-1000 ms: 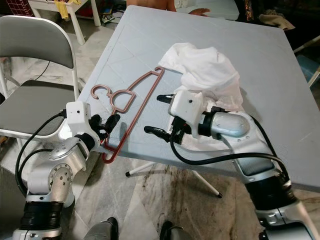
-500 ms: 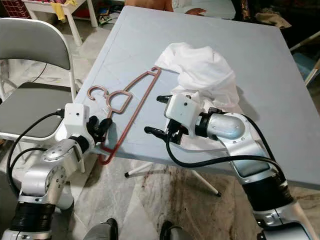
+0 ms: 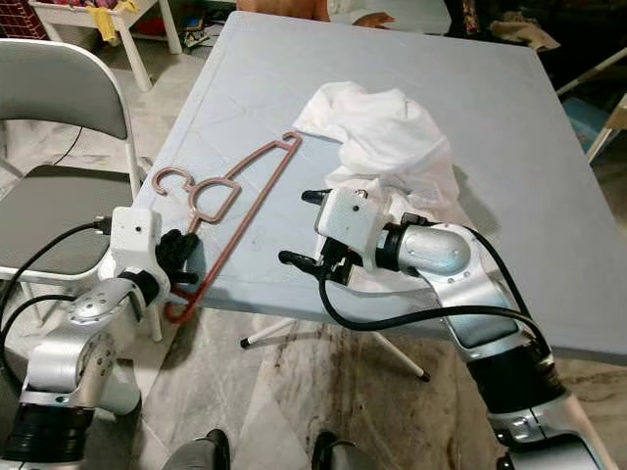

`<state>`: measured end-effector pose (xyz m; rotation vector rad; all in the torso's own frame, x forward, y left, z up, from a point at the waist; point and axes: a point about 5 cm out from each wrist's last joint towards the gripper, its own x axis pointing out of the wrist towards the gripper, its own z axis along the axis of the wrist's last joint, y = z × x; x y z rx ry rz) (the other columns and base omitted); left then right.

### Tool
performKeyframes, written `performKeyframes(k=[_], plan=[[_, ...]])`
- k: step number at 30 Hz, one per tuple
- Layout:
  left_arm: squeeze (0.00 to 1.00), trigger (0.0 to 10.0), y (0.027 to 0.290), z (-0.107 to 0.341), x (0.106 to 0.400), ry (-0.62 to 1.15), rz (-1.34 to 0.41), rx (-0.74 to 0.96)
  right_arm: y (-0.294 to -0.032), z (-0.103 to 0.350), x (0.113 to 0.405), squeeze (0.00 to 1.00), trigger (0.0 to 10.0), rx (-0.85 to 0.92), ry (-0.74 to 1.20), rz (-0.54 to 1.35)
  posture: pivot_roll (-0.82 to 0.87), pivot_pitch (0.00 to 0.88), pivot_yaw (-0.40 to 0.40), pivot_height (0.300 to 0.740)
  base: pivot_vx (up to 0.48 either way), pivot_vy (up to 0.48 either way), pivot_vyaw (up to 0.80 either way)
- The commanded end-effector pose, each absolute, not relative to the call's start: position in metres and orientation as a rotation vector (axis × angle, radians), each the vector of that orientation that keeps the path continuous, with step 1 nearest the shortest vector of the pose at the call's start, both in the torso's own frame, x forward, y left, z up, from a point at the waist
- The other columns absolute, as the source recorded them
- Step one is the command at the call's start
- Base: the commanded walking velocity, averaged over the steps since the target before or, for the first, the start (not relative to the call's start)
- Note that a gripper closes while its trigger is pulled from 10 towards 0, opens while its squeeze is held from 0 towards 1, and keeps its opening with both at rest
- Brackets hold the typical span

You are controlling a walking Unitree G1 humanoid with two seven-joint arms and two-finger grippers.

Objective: Hang hanger

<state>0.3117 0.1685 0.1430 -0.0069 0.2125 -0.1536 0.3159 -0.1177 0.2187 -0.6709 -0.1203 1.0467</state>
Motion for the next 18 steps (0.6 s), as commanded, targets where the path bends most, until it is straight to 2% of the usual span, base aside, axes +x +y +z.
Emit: performKeyframes(k=[1, 10, 18], plan=[[0.0, 0.0, 0.189, 0.111, 0.298, 0.365, -0.071, 0.018, -0.116, 0.217, 0.316, 0.0, 10.0, -0.686, -0.118, 1.057, 0.18, 0.204, -0.04, 0.74, 0.0, 0.0, 0.0], [0.0, 0.0, 0.199, 0.106, 0.286, 0.377, -0.031, 0.027, -0.115, 0.214, 0.318, 0.0, 10.0, -0.696, -0.113, 1.055, 0.19, 0.208, -0.041, 0.74, 0.0, 0.0, 0.0], [0.0, 0.0, 0.2, 0.111, 0.279, 0.309, 0.029, 0.031, -0.114, 0.212, 0.32, 0.0, 10.0, -0.699, -0.113, 1.055, 0.2, 0.213, -0.045, 0.74, 0.0, 0.0, 0.0]])
